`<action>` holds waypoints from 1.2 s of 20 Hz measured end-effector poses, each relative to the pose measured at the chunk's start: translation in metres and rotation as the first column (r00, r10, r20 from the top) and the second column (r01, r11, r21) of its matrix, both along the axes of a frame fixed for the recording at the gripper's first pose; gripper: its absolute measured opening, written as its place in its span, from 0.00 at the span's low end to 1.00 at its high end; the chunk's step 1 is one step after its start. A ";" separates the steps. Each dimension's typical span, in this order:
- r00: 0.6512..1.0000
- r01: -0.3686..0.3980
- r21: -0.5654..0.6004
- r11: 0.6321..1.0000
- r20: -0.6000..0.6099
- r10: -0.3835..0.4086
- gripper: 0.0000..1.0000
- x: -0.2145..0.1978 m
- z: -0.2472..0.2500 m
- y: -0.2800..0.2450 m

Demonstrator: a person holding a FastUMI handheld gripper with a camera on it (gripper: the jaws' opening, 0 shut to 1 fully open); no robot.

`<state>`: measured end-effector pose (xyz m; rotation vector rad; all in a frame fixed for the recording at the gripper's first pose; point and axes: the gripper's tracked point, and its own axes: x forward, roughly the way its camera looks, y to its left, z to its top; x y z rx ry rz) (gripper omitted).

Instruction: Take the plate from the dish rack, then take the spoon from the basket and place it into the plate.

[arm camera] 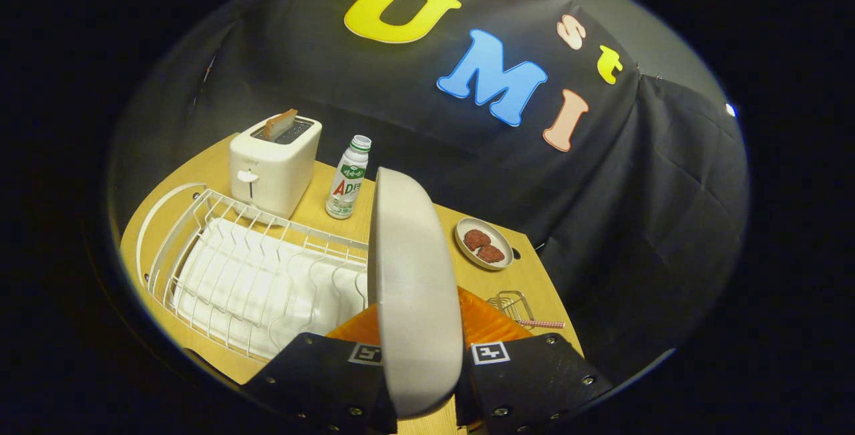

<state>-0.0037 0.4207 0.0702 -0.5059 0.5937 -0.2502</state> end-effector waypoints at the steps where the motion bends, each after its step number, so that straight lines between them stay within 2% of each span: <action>1: 1.000 -0.007 0.005 1.000 0.005 0.007 0.31 -0.010 0.005 0.003; 8: 0.998 -0.053 0.075 0.996 -0.019 0.055 0.31 -0.086 0.005 0.016; 13: 0.995 -0.027 0.153 0.988 -0.091 0.042 0.31 -0.137 -0.024 0.005; 21: 0.979 0.011 0.278 0.960 -0.197 0.045 0.31 -0.174 -0.073 -0.016; 24: 0.974 0.022 0.355 0.935 -0.218 0.060 0.31 -0.180 -0.088 -0.018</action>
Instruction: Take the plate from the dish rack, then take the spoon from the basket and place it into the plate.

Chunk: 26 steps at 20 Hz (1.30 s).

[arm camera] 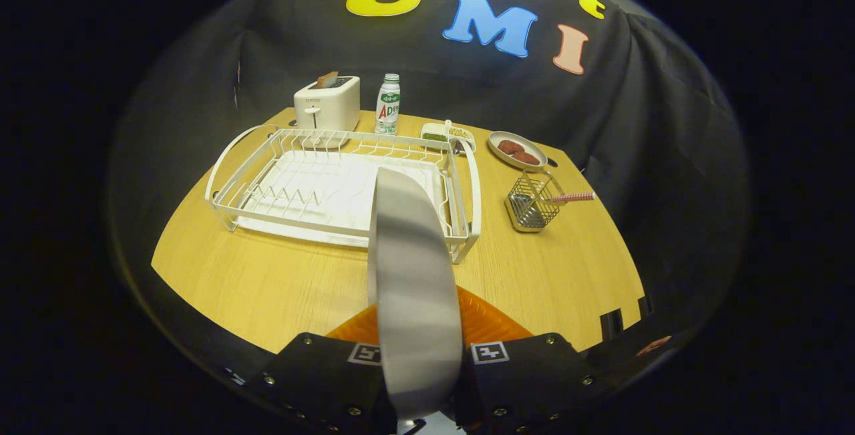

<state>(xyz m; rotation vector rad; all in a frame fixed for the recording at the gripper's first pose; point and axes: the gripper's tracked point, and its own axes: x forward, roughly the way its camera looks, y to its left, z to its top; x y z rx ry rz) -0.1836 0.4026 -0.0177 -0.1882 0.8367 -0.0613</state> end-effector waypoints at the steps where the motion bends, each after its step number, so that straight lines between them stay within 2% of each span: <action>1: 1.000 0.006 0.045 0.999 -0.015 -0.005 0.31 -0.004 -0.008 0.000; 5: 0.997 0.068 0.212 0.975 -0.059 -0.056 0.31 -0.009 -0.027 -0.001; 10: 0.986 0.156 0.402 0.902 -0.120 -0.117 0.31 -0.009 -0.049 -0.004; 13: 0.982 0.160 0.450 0.879 -0.166 -0.094 0.32 -0.010 -0.063 -0.004; 17: 0.979 0.171 0.538 0.825 -0.189 -0.079 0.32 -0.007 -0.071 -0.004; 21: 0.968 0.225 0.619 0.752 -0.228 -0.101 0.33 -0.003 -0.081 -0.010; 26: 0.953 0.299 0.738 0.605 -0.264 -0.149 0.34 0.006 -0.098 -0.013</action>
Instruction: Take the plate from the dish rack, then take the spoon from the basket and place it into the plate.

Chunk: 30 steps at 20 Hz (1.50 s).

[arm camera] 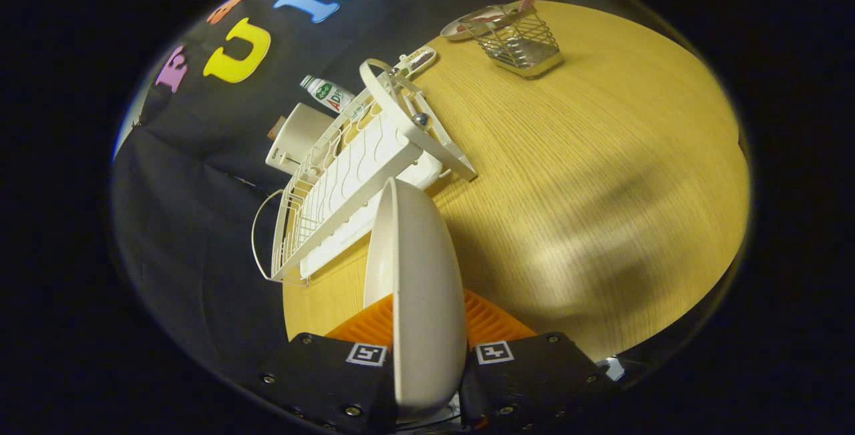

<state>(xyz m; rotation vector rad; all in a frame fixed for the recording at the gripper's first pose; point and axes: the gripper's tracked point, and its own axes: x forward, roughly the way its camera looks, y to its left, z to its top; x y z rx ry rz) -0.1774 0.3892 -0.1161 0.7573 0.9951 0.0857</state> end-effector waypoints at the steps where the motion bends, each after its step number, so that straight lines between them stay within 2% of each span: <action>1: 1.000 0.014 0.023 1.000 -0.003 -0.014 0.34 0.000 -0.002 -0.002; 4: 0.999 0.031 0.030 0.999 -0.016 -0.031 0.36 0.001 -0.012 -0.007; 7: 0.999 0.035 0.034 0.999 -0.023 -0.034 0.45 0.001 -0.015 -0.009; 13: 0.999 0.035 -0.027 0.999 -0.012 -0.035 0.48 0.003 -0.014 -0.016; 21: 0.996 0.090 -0.115 0.989 -0.003 -0.091 0.51 0.001 -0.013 -0.051; 26: 0.983 0.164 -0.208 0.964 0.113 -0.143 0.51 0.024 0.019 -0.087; 30: 0.946 0.265 -0.247 0.932 0.256 -0.201 0.51 0.063 0.060 -0.124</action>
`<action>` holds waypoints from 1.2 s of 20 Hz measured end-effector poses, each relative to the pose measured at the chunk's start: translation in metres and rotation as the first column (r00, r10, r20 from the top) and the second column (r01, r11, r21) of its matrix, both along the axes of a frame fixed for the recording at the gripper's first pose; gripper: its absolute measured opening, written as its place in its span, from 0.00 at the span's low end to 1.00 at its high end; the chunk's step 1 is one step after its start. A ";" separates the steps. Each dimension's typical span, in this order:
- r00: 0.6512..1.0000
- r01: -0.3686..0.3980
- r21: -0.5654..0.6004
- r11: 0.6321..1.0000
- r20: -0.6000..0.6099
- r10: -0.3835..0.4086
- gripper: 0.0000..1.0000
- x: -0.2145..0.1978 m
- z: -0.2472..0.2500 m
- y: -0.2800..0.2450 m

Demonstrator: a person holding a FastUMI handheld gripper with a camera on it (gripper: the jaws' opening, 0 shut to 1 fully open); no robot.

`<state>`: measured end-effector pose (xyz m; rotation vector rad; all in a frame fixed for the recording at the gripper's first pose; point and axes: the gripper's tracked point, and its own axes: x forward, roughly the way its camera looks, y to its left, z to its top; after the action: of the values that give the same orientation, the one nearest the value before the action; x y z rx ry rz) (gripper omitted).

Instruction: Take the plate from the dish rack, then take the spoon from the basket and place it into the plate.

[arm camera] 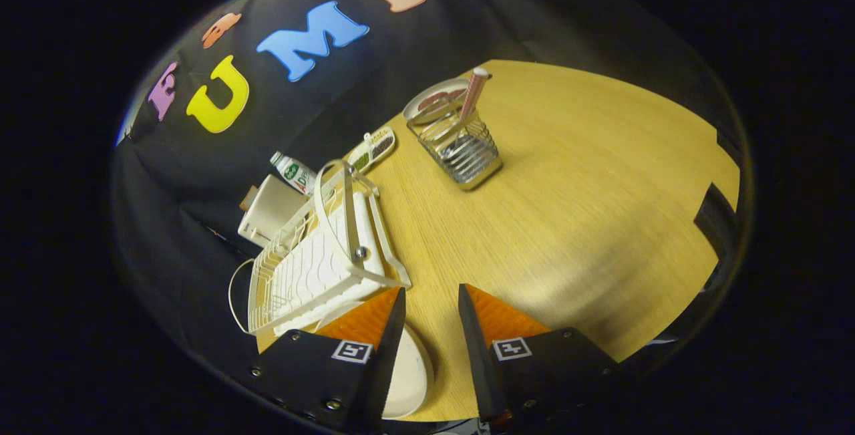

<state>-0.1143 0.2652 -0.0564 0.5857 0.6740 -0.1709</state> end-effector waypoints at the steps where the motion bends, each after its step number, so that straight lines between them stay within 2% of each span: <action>1: 0.999 0.022 -0.017 1.000 0.034 -0.021 0.51 0.012 0.011 -0.011; 5: 0.987 0.108 -0.071 0.992 0.125 -0.099 0.51 0.051 0.039 -0.048; 11: 0.969 0.216 -0.077 0.973 0.141 -0.204 0.51 0.087 0.034 -0.091; 21: 0.954 0.264 -0.086 0.961 0.170 -0.247 0.51 0.117 0.039 -0.123; 22: 0.953 0.267 -0.087 0.960 0.170 -0.250 0.49 0.119 0.037 -0.125; 23: 0.954 0.270 -0.093 0.958 0.158 -0.253 0.27 0.118 0.035 -0.127; 24: 0.956 0.267 -0.093 0.959 0.156 -0.250 0.26 0.121 0.035 -0.128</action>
<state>0.0063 0.1370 -0.0216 0.5704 0.4435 -0.4060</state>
